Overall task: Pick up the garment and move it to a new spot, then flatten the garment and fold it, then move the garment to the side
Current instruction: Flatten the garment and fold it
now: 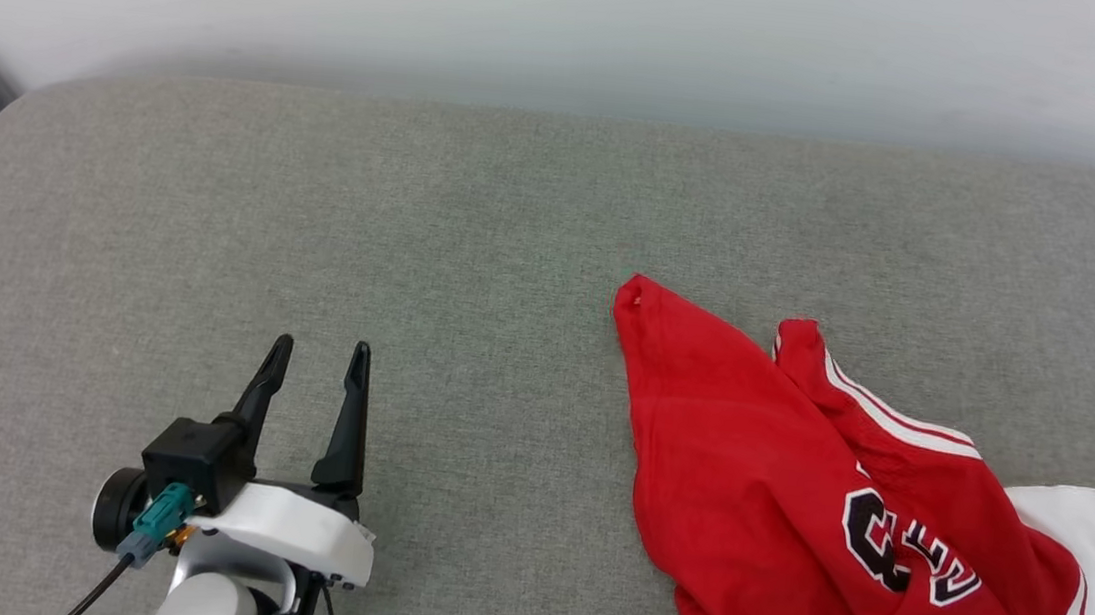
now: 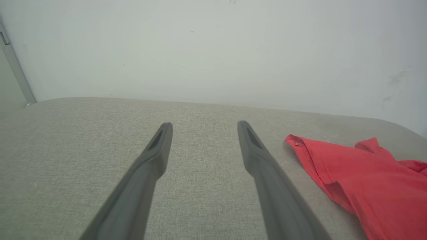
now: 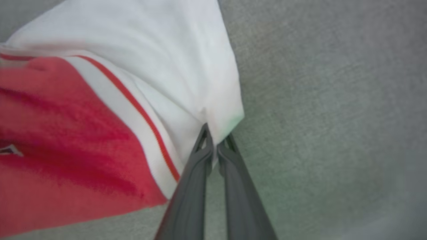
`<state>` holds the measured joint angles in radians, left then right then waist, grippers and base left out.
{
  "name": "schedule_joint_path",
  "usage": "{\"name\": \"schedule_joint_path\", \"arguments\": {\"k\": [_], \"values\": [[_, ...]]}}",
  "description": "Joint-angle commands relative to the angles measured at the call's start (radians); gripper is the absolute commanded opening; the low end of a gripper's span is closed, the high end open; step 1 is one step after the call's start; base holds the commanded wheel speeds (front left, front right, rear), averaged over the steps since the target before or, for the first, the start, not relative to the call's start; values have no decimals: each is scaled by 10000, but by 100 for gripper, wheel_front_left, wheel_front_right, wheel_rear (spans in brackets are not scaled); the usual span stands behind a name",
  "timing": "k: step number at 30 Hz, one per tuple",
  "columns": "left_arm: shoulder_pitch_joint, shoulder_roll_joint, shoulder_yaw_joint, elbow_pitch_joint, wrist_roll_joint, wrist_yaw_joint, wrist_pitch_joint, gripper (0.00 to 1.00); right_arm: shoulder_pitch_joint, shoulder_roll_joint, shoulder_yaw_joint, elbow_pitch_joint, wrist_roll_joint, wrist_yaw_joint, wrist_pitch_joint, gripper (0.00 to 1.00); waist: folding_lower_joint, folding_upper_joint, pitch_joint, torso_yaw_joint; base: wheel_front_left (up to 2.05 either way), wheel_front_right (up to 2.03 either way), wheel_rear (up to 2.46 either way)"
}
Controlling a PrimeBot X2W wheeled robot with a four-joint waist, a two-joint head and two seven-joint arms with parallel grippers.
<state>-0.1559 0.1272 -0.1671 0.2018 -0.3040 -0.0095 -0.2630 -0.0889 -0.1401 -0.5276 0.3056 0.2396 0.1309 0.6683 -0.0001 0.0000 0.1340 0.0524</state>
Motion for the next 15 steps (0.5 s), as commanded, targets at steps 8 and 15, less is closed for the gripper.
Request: {"name": "schedule_joint_path", "arguments": {"k": [8, 15], "values": [[400, 216, 130, 76, -137, 159, 95, 100, -154, 194, 123, 183, -218, -5, -3432, 100, 1, 0, -342, -190, 0, 0, 0], [772, 360, 109, 60, -131, 287, 305, 100, -259, 137, 1136, -679, -909, -3, -6208, 100, 1, 0, -906, -100, 0, 0, 0]]}}
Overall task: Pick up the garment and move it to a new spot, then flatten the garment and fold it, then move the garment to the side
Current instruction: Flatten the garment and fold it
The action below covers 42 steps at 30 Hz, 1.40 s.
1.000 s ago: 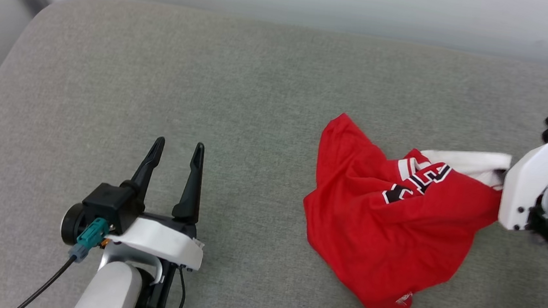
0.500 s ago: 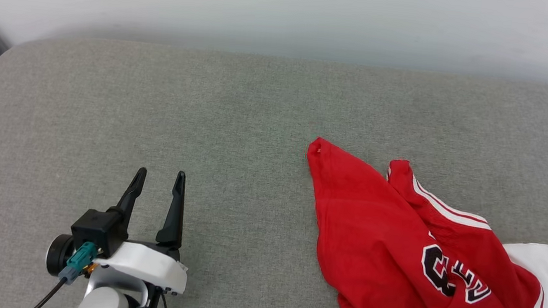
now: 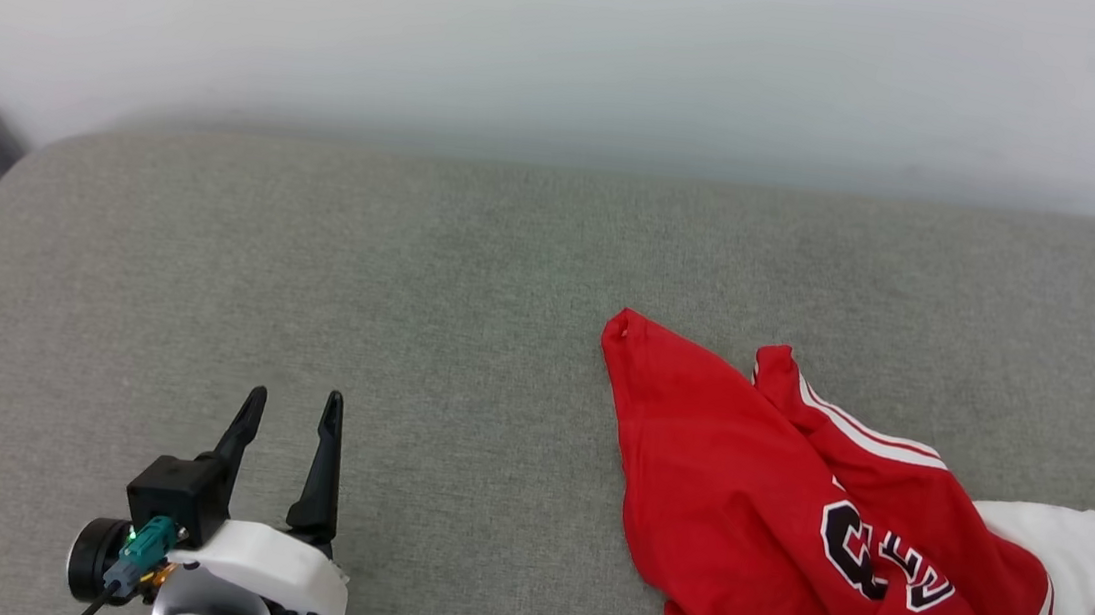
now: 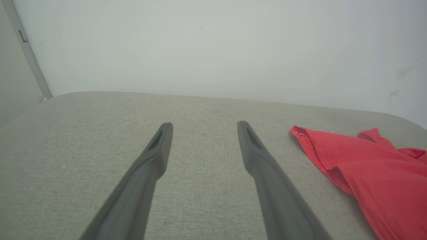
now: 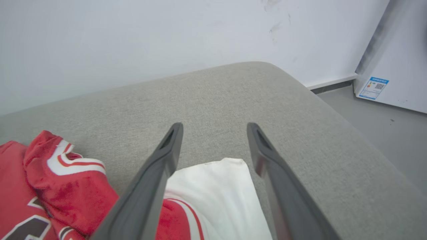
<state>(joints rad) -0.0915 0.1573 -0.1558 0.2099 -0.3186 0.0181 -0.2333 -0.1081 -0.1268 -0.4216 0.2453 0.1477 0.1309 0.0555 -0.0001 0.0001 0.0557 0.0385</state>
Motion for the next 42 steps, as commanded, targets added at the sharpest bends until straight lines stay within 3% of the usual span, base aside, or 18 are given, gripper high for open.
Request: {"name": "schedule_joint_path", "arguments": {"k": [1, 6, 13, 24, 33, 42], "values": [[179, 81, -9, -34, 23, 46, 49, 100, -3, 12, 369, -266, -58, -3, -381, 100, 1, -1, -217, 62, 0, 0, 0], [428, 147, -63, -129, 8, 126, 258, 100, 585, 74, 1815, -1119, -408, -5, -1162, 100, 1, -1, -516, 133, 0, 0, 0], [686, 248, -114, -298, 9, 263, 458, 100, 1761, 610, 3134, -2501, -484, -5, -1119, 100, 1, -1, -735, 113, 0, 0, 0], [348, 379, -267, -422, 41, 244, 704, 100, 2655, 777, 3820, -3790, -239, -5, -776, 100, 1, -1, -694, -197, 0, 0, 0], [-2192, 246, -1412, 68, 460, -647, 1743, 100, 1981, 777, 3853, -4098, -53, -5, -638, 100, 1, -1, 320, -671, 0, 0, 0], [-5565, -77, -2980, 1658, 177, -1419, 4147, 100, 1279, 777, 4050, -4117, 98, -5, -828, 100, 1, -1, 1767, -1535, 0, 0, 0]]}}
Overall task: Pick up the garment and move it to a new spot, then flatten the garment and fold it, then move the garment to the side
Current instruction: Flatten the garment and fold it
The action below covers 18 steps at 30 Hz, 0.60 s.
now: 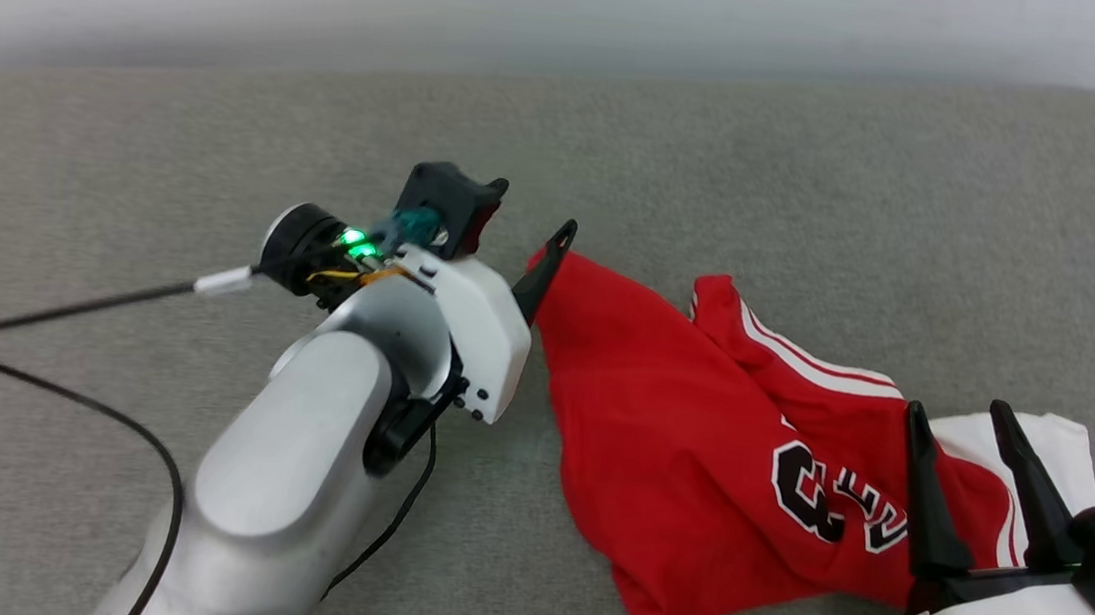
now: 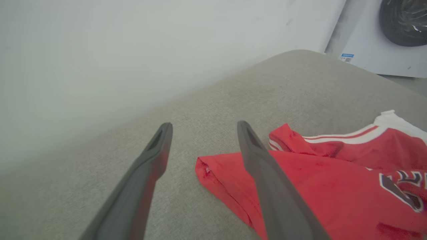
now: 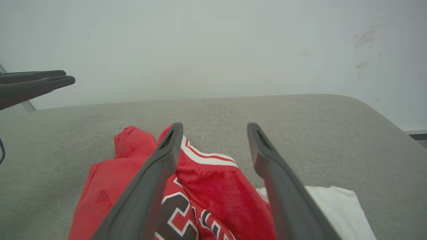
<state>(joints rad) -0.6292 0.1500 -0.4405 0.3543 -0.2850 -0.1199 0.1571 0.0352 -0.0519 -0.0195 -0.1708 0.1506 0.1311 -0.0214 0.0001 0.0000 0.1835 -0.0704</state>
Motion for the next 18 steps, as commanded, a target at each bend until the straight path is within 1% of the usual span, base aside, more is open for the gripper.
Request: {"name": "schedule_joint_path", "arguments": {"k": [1, 4, 7, 12, 15, 16, 17, 18], "values": [[-500, 23, -350, 450, -232, -76, 591, 100, -201, 23, 59, 68, 69, -7, -71, 100, -1, 0, 591, -532, 0, 0, 0], [-1134, 164, -1068, 1203, -765, -99, 1714, 100, -267, 26, 149, 201, 166, -5, -161, 100, -1, 0, 844, -763, 0, 0, 0], [-1574, 458, -2059, 1750, -1458, -106, 2705, 100, -343, 25, 224, 292, 246, -7, -238, 100, -1, 0, 1058, -949, 0, 0, 0], [-1983, 938, -3532, 2381, -2598, -101, 3996, 100, -410, 25, 272, 458, 374, -7, -340, 100, -1, 0, 1332, -1164, 0, 0, 0], [-1931, 1152, -4436, 2633, -3301, -106, 4754, 100, -450, 25, 282, 565, 429, -7, -424, 100, -1, 0, 1389, -1223, 0, 0, 0], [-1931, 1152, -4436, 2633, -3301, -106, 4754, 100, -450, 25, 282, 565, 429, -7, -424, 100, -1, 0, 1389, -1223, 0, 0, 0], [-1905, 1193, -4724, 2683, -3533, -124, 5003, 100, -473, 25, 295, 592, 456, -7, -425, 100, -1, 0, 1404, -1239, 0, 0, 0], [-1937, 1247, -4949, 2687, -3722, -124, 5136, 49, -498, 25, 301, 611, 480, -5, -456, 100, -1, 0, 1419, -1253, 0, 0, 0]]}}
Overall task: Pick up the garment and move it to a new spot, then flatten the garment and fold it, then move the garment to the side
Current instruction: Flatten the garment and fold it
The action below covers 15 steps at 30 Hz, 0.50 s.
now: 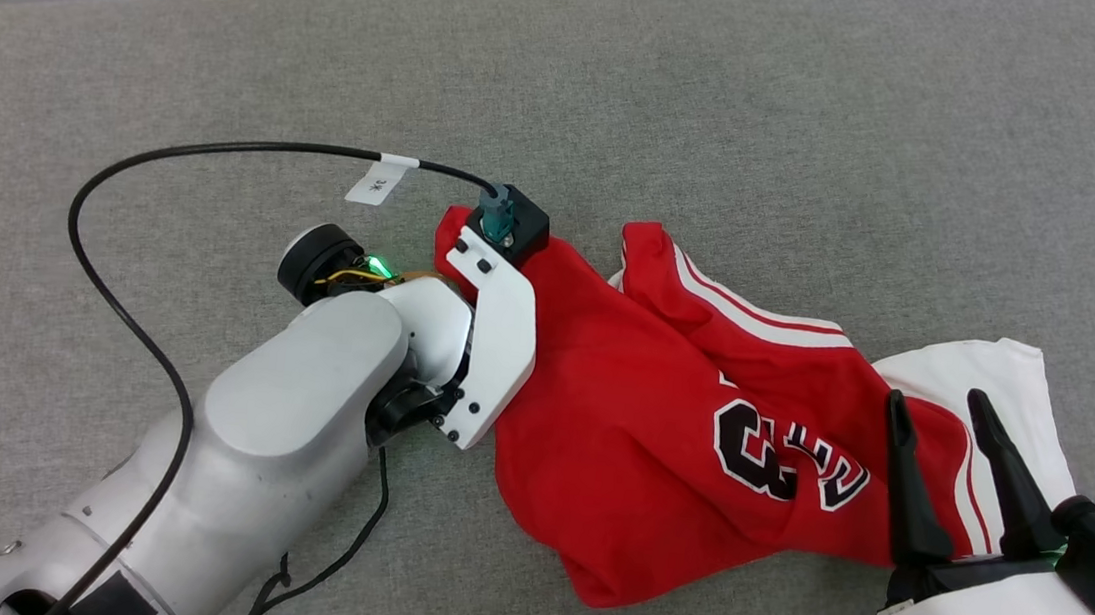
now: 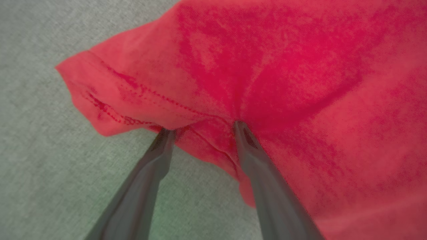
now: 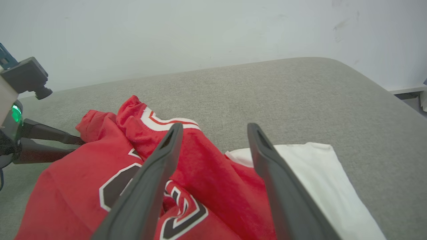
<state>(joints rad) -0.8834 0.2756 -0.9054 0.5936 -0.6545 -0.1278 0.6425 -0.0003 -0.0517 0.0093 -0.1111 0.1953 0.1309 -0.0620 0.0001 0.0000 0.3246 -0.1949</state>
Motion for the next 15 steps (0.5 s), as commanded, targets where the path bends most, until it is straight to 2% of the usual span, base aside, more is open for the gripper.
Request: {"name": "schedule_joint_path", "arguments": {"k": [1, 2, 8, 12, 15], "values": [[539, 45, -462, 308, -164, -45, 259, 24, -165, 23, 24, 38, 52, -3, -71, 100, -1, 0, 20, -21, 0, 0, 0], [461, 81, -597, 341, -273, -46, 206, 0, -186, 23, 35, 55, 106, -5, -88, 100, -1, 0, 28, -30, 0, 0, 0], [-291, 78, -626, 611, -128, -16, -1435, 0, -74, 22, -88, 215, 131, -3, -29, 100, -1, 0, -262, 159, 0, 0, 0], [-475, 73, -333, 634, 32, 83, -2741, 0, 106, 22, -238, 169, -32, -3, 96, 100, -1, 0, -818, 582, 0, 0, 0], [-202, 291, -108, 354, 89, 321, -3555, 0, 227, 21, -376, 43, -145, -5, 268, 100, -1, 0, -1273, 1012, 0, 0, 0]]}}
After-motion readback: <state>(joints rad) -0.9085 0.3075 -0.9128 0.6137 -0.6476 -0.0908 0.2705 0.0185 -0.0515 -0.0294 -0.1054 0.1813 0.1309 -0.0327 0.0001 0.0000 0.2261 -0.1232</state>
